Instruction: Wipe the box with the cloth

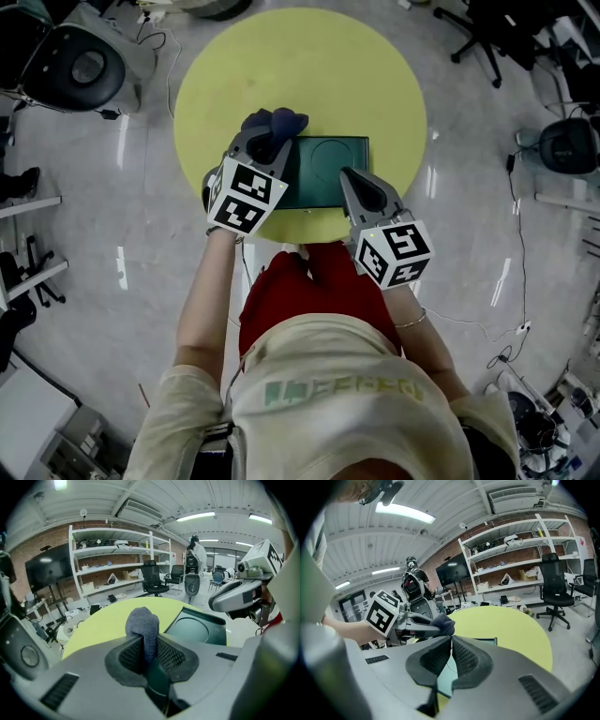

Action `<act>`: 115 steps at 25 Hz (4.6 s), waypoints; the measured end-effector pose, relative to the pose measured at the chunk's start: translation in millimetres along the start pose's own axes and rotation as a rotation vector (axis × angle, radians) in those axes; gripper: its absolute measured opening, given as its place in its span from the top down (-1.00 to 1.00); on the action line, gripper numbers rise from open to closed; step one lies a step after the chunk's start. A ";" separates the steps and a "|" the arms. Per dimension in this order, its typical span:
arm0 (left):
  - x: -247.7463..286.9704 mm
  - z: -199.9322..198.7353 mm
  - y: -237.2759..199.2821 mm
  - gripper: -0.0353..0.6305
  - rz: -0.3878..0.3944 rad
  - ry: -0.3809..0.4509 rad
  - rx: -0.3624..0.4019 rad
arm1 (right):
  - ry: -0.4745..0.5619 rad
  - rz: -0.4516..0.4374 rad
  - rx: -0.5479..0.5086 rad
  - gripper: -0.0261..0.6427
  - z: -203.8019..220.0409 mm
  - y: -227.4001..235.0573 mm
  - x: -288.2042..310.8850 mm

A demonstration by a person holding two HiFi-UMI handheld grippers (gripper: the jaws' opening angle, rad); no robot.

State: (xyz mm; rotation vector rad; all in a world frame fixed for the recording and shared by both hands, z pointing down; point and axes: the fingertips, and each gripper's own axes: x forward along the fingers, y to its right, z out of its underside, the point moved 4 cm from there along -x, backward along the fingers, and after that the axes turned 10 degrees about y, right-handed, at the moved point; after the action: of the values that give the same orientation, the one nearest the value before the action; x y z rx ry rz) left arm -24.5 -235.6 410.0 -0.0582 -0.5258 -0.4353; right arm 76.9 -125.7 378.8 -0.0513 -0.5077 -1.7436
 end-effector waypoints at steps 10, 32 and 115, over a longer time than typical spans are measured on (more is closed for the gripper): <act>-48.4 13.0 -47.5 0.71 -0.211 -0.006 -0.051 | -0.018 -0.041 -0.021 0.81 1.1 -20.8 7.4; 23.6 -105.1 92.1 0.71 0.077 0.163 -0.120 | 0.067 0.136 0.024 0.81 -14.9 57.3 -56.2; -36.2 18.1 155.7 0.71 -0.184 0.012 -0.232 | -0.093 0.050 0.011 0.81 63.9 23.5 -149.0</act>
State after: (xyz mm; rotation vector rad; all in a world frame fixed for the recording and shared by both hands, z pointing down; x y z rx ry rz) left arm 3.6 -77.3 416.5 -0.2313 -0.4685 -0.6746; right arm 119.9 31.1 398.2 -0.1366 -0.5797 -1.6953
